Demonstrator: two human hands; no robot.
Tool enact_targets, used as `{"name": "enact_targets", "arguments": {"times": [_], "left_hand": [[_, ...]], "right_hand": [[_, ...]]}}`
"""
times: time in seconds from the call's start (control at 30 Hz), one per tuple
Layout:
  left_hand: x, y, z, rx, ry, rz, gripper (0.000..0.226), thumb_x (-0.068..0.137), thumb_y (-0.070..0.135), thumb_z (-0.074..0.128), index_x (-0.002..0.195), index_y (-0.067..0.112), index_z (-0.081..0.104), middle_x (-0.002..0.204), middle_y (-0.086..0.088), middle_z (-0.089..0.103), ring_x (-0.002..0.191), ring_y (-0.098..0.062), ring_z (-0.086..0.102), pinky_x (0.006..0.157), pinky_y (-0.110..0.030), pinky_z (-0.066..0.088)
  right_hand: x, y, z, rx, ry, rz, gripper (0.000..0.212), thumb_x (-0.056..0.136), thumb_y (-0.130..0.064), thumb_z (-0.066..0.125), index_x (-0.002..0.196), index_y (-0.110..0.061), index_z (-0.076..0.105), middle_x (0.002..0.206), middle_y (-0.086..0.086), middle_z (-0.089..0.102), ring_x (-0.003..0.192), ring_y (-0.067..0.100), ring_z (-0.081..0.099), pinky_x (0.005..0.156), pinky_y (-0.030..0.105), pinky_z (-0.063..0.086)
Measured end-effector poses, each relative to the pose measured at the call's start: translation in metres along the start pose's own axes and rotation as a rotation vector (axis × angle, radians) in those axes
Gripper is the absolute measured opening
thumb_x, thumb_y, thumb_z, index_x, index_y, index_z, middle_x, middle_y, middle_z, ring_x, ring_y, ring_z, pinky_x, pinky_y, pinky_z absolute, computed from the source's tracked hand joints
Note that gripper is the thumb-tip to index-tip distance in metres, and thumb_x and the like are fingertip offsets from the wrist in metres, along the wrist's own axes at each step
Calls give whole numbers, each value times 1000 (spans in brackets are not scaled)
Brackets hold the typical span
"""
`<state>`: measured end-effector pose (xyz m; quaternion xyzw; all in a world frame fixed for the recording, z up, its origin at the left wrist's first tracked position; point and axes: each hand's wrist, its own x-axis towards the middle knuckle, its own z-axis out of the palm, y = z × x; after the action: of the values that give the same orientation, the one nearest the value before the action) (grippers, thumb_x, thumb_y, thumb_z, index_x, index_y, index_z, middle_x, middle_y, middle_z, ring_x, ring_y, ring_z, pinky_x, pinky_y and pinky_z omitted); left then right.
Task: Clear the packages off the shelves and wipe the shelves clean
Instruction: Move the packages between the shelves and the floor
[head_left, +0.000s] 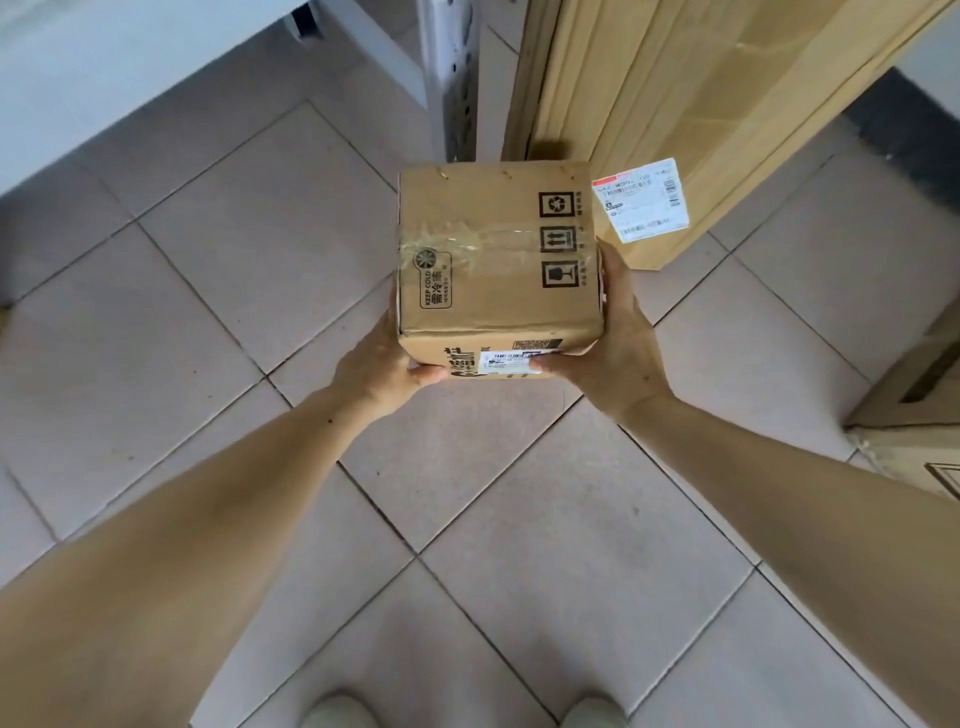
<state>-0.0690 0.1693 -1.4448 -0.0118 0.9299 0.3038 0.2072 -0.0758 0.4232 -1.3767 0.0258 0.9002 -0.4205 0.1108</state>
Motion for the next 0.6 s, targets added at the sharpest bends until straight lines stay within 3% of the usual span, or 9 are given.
{"name": "enact_targets", "arguments": {"times": [0.2, 0.3, 0.4, 0.6], "left_hand": [[-8, 8, -7, 93, -79, -70, 75, 84, 43, 70, 148, 28, 35, 147, 1, 43, 126, -22, 50, 99, -48, 48], [-19, 13, -21, 123, -119, -137, 74, 84, 43, 71, 145, 24, 35, 137, -2, 48, 118, -25, 57, 94, -50, 51], [-38, 26, -42, 116, -149, -208, 67, 85, 38, 71, 139, 18, 37, 132, -7, 52, 112, -27, 59, 92, -50, 51], [-88, 72, -111, 148, -220, -231, 56, 90, 34, 69, 137, 14, 46, 138, -7, 55, 121, -23, 56, 101, -42, 47]], "right_hand": [[-5, 0, -3, -43, -29, 50, 114, 62, -24, 92, 151, -33, 21, 135, -1, 56, 118, 22, 58, 96, 44, 52], [-12, -6, -11, -102, -56, 90, 112, 64, -25, 92, 150, -30, 21, 141, 0, 52, 118, 17, 58, 94, 49, 53], [-26, -18, -28, -171, -56, 133, 100, 69, -22, 89, 147, -30, 27, 136, -4, 54, 114, 13, 58, 92, 50, 53], [-56, -79, -86, -334, -99, 98, 67, 80, -20, 79, 137, -25, 43, 133, -5, 55, 109, 13, 60, 92, 45, 51]]}}
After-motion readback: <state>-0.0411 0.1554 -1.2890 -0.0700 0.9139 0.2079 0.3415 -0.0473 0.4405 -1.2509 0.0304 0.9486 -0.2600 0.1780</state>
